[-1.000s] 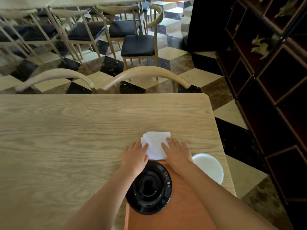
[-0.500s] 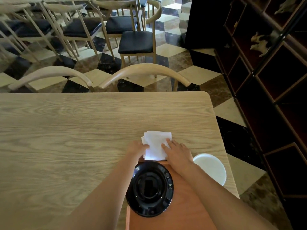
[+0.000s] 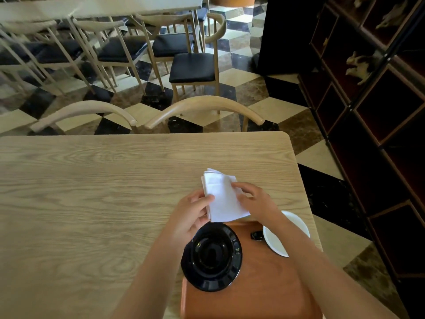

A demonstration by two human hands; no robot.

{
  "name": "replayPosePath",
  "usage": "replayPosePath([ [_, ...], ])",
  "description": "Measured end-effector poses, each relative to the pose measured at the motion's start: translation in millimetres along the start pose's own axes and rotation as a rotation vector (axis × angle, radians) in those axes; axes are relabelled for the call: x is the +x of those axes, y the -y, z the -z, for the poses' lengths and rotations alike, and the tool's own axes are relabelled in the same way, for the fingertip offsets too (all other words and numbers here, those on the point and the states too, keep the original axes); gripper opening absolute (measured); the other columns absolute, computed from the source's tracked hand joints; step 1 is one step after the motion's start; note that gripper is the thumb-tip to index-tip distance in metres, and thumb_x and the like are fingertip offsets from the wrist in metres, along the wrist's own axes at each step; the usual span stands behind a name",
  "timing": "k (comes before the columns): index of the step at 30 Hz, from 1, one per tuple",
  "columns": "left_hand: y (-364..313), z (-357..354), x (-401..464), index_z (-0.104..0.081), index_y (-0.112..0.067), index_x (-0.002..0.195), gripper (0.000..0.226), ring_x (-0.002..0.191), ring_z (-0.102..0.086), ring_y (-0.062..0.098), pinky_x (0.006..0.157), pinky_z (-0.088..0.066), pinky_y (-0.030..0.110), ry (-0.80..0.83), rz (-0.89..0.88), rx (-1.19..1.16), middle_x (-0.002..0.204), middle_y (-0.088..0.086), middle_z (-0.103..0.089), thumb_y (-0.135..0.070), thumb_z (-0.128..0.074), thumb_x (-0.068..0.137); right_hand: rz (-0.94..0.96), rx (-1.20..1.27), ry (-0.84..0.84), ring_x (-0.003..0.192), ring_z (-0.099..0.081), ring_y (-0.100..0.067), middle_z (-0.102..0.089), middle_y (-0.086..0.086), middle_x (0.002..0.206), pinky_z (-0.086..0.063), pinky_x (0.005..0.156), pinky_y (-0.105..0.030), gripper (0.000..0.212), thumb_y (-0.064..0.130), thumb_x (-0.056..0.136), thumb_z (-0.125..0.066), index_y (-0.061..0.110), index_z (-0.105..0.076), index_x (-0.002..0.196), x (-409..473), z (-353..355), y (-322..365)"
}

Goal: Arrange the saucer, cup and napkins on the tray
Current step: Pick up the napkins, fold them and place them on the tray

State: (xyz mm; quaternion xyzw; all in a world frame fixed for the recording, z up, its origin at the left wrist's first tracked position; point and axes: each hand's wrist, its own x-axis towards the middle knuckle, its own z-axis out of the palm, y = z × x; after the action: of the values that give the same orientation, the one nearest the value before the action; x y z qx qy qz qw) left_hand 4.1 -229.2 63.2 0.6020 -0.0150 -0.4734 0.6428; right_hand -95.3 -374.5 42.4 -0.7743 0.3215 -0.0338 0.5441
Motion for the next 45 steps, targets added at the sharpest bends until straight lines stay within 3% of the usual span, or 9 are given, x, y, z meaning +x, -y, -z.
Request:
replayPosePath([
  [8, 27.3, -8.7, -68.5, -0.076, -0.018, 0.079, 0.035, 0.085, -0.067, 0.014, 0.076, -0.057, 0.032, 0.012, -0.084, 0.124, 0.086, -0.001, -0.075, 0.005, -0.051, 0.088, -0.022, 0.253, -0.224, 0.065, -0.058, 0.006, -0.069, 0.004, 0.096, -0.044, 0.062, -0.003, 0.034, -0.001, 0.084, -0.058, 0.028, -0.068, 0.099, -91.0, 25.4, -9.9],
  [11, 53.2, -19.4, -91.6, -0.076, -0.025, 0.075, 0.043, 0.08, -0.069, 0.009, 0.076, -0.058, 0.025, -0.001, -0.095, 0.196, 0.079, -0.007, -0.075, 0.007, -0.05, 0.087, -0.041, 0.251, -0.263, 0.075, -0.063, 0.002, -0.064, 0.018, 0.108, -0.05, 0.075, -0.014, 0.034, -0.001, 0.084, -0.06, 0.029, -0.069, 0.098, -129.8, 28.1, -27.2],
  [16, 105.7, -36.7, -114.7, -0.071, -0.018, 0.1, 0.027, 0.093, -0.069, 0.016, 0.082, -0.056, 0.034, -0.055, -0.004, 0.148, 0.096, 0.002, -0.075, -0.001, -0.055, 0.086, -0.135, 0.311, -0.322, 0.093, -0.061, 0.006, -0.06, 0.024, 0.11, -0.051, 0.085, -0.023, 0.036, 0.001, 0.084, -0.061, 0.031, -0.068, 0.102, -181.8, 19.1, -65.2],
  [21, 143.3, -39.7, -115.9, -0.066, -0.021, 0.102, 0.038, 0.089, -0.067, 0.019, 0.077, -0.053, 0.039, -0.108, -0.064, 0.249, 0.097, 0.006, -0.073, 0.007, -0.057, 0.078, -0.16, 0.166, -0.328, 0.09, -0.058, 0.006, -0.054, 0.016, 0.116, -0.047, 0.072, -0.002, 0.034, -0.002, 0.085, -0.058, 0.015, -0.064, 0.114, -198.6, 5.3, -95.9],
  [25, 168.5, -41.0, -107.1, -0.05, -0.024, 0.092, 0.034, 0.088, -0.066, 0.015, 0.071, -0.051, 0.029, -0.179, -0.14, 0.427, 0.095, 0.005, -0.069, 0.004, -0.062, 0.078, -0.192, 0.031, -0.281, 0.109, -0.049, -0.001, -0.052, 0.014, 0.122, -0.043, 0.084, -0.009, 0.035, 0.0, 0.085, -0.057, 0.016, -0.064, 0.116, -198.9, 3.5, -121.1],
  [30, 190.0, -43.2, -92.6, -0.062, -0.021, 0.087, 0.023, 0.092, -0.062, 0.007, 0.078, -0.046, 0.012, -0.121, -0.234, 0.756, 0.092, -0.008, -0.066, 0.001, -0.061, 0.08, -0.196, -0.138, -0.245, 0.112, -0.042, -0.001, -0.049, 0.007, 0.134, -0.04, 0.095, -0.02, 0.038, 0.002, 0.088, -0.054, 0.018, -0.059, 0.122, -191.3, 2.8, -138.9],
  [39, 216.3, -43.8, -84.3, -0.059, -0.01, 0.108, 0.033, 0.107, -0.053, 0.016, 0.087, -0.052, 0.037, -0.034, -0.426, 1.009, 0.11, 0.005, -0.06, 0.0, -0.064, 0.077, -0.047, -0.491, -0.204, 0.119, -0.053, -0.028, -0.05, -0.013, 0.136, -0.036, 0.094, -0.021, 0.043, -0.009, 0.08, -0.059, 0.003, -0.057, 0.122, -194.0, -3.3, -158.4],
  [41, 221.4, -42.9, -84.3, -0.06, -0.01, 0.109, 0.034, 0.111, -0.05, 0.02, 0.089, -0.052, 0.037, -0.039, -0.47, 1.066, 0.116, 0.008, -0.057, -0.001, -0.066, 0.077, 0.015, -0.556, -0.243, 0.106, -0.062, -0.034, -0.059, -0.019, 0.124, -0.046, 0.088, -0.029, 0.043, -0.013, 0.071, -0.067, -0.001, -0.062, 0.113, -197.0, -6.7, -163.4],
  [45, 226.7, -38.2, -85.9, -0.063, -0.009, 0.109, 0.036, 0.13, -0.04, 0.029, 0.106, -0.038, 0.036, -0.061, -0.591, 1.236, 0.136, 0.017, -0.047, -0.006, -0.072, 0.075, 0.103, -0.662, -0.21, 0.117, -0.055, -0.036, -0.057, -0.021, 0.128, -0.049, 0.093, -0.045, 0.042, 0.003, 0.071, -0.074, 0.001, -0.063, 0.112, -200.4, -5.4, -170.8],
])
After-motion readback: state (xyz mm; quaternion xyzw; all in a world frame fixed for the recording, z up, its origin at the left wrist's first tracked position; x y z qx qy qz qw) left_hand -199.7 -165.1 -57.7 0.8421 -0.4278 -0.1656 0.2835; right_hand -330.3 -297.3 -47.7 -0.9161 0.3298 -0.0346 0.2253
